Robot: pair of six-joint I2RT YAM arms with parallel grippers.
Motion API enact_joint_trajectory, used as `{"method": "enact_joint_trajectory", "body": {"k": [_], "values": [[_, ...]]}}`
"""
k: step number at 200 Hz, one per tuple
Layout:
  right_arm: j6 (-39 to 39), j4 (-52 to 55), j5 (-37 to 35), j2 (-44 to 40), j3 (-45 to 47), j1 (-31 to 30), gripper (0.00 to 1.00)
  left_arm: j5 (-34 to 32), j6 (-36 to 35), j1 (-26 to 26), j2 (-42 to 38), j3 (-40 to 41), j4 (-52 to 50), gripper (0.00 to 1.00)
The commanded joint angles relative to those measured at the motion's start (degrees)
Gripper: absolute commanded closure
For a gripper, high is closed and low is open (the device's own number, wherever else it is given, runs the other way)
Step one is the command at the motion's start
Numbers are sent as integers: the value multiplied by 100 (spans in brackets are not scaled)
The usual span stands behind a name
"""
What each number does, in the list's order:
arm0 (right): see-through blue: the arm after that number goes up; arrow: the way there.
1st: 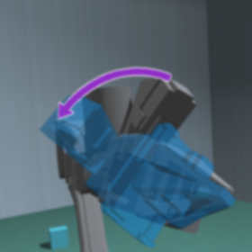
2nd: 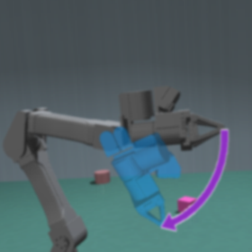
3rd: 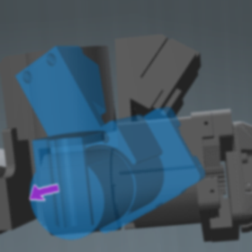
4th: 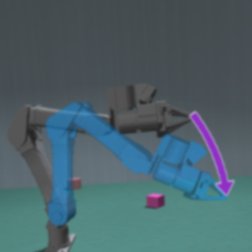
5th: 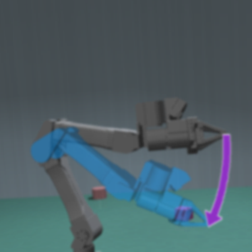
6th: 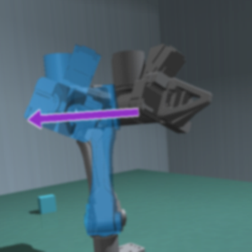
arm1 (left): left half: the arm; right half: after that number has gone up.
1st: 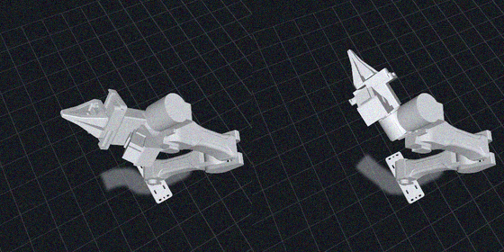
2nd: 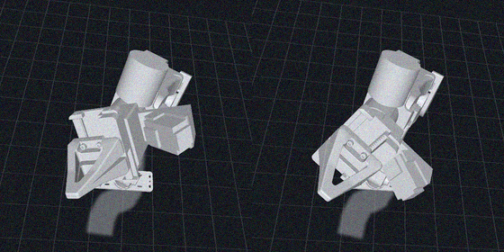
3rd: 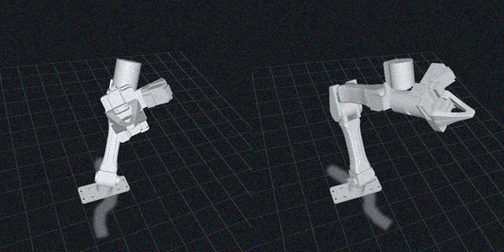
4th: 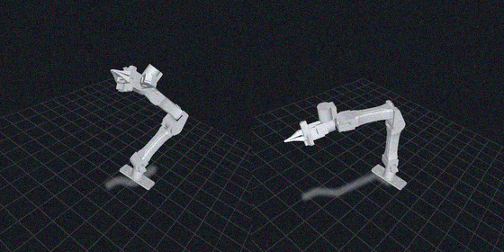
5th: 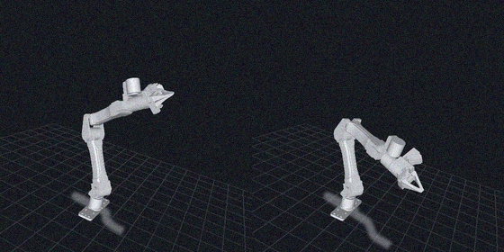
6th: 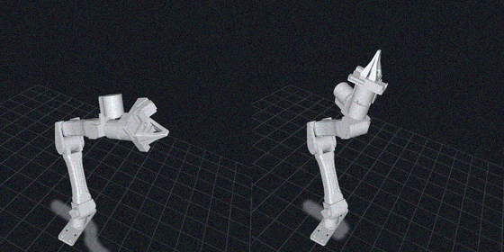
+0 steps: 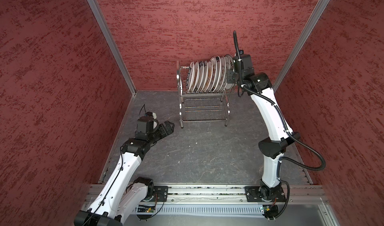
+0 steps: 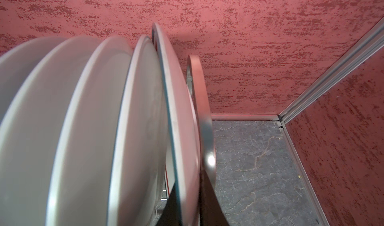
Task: Unload the plates from the dish rack
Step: Pick up the plate from the dish rack.
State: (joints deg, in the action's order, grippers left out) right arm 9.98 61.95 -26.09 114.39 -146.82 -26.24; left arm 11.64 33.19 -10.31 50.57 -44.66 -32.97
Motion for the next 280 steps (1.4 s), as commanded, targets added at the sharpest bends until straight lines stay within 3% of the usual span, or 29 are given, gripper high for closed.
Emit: {"method": "enact_joint_trajectory", "body": {"k": [1, 31, 134, 204, 280], "values": [[-40, -365, -78, -91, -137, -131, 95, -56, -14, -33, -3, 81, 73, 0], [-48, -591, -201, -167, -138, -196, 100, -57, -14, -38, -20, 102, 72, 1], [-209, -1347, -626, -496, -127, -233, 100, -81, -39, -34, 99, 55, 155, 0], [-232, -1188, -753, -374, -116, -233, 100, -62, -40, -34, 84, 62, 171, 0], [-708, -1317, -1610, -400, -109, -232, 100, -57, -49, -42, 87, 78, 184, 0]]}}
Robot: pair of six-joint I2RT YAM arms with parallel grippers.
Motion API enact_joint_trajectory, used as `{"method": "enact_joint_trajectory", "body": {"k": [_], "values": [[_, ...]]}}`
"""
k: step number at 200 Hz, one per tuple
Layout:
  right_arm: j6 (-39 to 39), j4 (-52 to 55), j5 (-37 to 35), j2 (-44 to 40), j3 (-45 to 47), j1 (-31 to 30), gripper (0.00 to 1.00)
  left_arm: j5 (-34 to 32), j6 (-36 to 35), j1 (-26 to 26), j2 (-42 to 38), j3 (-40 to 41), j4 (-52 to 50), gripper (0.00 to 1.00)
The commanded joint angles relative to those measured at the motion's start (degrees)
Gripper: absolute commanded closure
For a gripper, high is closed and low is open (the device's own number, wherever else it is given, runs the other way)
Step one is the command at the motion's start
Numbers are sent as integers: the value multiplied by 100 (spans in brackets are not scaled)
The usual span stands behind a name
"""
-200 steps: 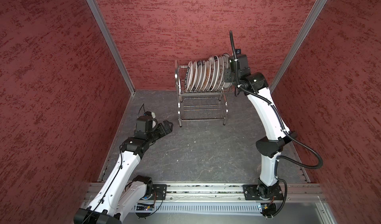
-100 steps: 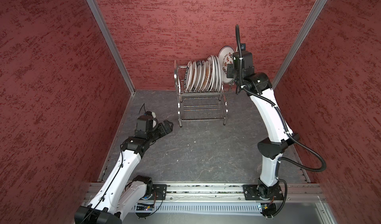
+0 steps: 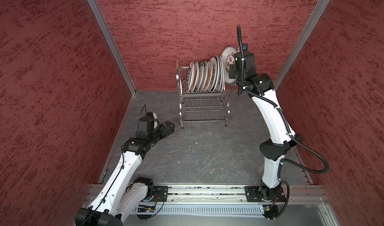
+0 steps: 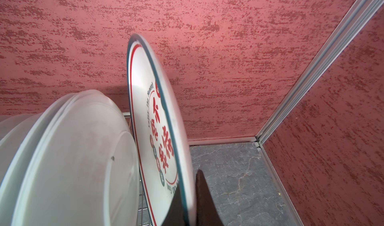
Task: Unload the plates from the dish rack
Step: Pick up the plate from the dish rack.
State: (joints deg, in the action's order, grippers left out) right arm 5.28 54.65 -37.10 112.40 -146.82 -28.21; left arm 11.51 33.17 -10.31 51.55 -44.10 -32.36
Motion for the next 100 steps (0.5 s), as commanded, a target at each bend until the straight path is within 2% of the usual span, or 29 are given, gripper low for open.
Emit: {"method": "enact_joint_trajectory", "body": {"k": [1, 100], "values": [[-247, -596, -513, -201, -105, -31, 100, -44, -47, -42, -12, 18, 124, 0], [-605, -2418, -1185, -712, 1221, -36, 100, -103, -87, -53, 1, -20, 63, 0]]}}
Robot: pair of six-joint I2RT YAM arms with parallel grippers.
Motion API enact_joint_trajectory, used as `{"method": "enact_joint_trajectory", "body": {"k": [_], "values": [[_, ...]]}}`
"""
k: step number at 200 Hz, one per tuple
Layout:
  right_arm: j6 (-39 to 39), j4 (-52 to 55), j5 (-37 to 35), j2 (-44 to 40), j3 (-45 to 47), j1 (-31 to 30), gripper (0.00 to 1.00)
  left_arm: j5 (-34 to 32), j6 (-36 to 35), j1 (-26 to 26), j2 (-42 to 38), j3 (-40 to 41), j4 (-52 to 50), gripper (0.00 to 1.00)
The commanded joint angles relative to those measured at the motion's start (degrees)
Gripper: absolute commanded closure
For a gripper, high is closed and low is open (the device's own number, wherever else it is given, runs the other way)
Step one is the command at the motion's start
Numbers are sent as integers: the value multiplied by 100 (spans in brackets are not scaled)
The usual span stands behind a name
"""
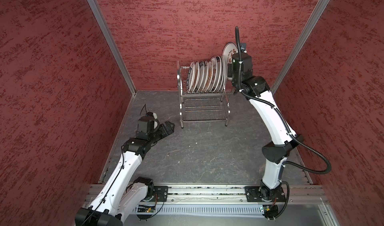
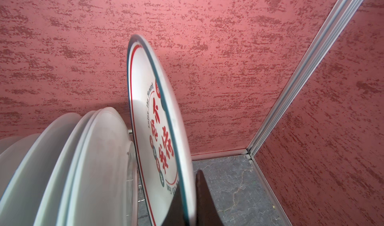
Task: Unload the plates from the dish rack
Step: Pick up the plate from the dish rack.
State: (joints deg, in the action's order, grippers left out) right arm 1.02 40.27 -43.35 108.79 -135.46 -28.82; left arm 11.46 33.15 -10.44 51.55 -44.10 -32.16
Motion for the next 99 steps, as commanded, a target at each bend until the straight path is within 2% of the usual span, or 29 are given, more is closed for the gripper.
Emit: {"method": "enact_joint_trajectory", "body": {"k": [1, 63, 99], "values": [[-184, -983, -560, -351, 83, 25, 100, -104, -87, -34, 3, -24, 43, 0], [-353, -1164, -724, -409, 208, 26, 100, -101, -113, -46, 25, -36, 52, 0], [-706, -1960, -913, -639, 680, 26, 100, -114, -115, -46, 22, -46, 30, 0]]}}
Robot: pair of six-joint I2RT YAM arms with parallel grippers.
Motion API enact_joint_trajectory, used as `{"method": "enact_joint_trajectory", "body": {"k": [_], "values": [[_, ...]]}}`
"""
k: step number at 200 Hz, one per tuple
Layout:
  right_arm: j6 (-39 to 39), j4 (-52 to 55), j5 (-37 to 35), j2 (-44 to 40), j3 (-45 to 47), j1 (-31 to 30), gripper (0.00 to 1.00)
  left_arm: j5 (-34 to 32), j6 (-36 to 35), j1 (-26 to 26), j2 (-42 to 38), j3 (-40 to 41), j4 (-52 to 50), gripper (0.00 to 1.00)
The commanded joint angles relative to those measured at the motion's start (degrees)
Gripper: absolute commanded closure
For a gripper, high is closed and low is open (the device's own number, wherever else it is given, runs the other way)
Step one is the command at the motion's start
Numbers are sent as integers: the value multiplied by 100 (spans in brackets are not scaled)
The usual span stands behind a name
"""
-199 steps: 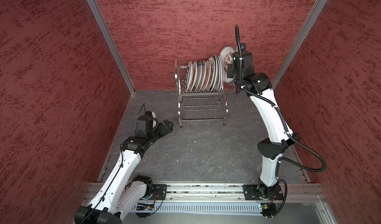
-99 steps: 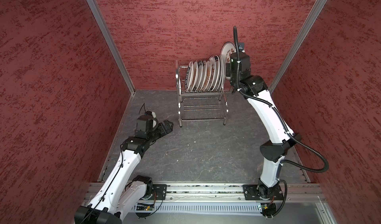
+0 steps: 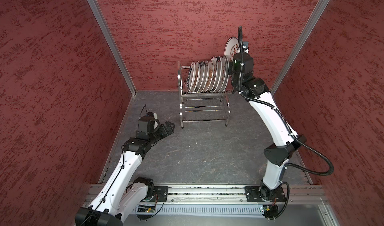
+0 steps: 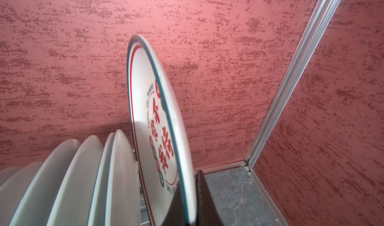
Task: Unload the plates from the dish rack
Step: Pick up the plate from the dish rack.
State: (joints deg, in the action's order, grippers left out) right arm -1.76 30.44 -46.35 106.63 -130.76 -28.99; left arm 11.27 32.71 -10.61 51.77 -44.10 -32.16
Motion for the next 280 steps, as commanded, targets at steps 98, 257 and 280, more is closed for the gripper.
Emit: {"method": "enact_joint_trajectory", "body": {"k": [98, 257, 280], "values": [[-1291, -2081, -926, -570, 537, 57, 100, -105, -73, -29, 2, -62, 16, 0], [-1277, -2392, -1093, -1585, 1706, 122, 100, -118, -58, -245, 7, -171, 59, 0], [-844, -1985, -1196, -2115, 2313, 134, 100, -154, -41, -388, -26, -154, 64, 0]]}}
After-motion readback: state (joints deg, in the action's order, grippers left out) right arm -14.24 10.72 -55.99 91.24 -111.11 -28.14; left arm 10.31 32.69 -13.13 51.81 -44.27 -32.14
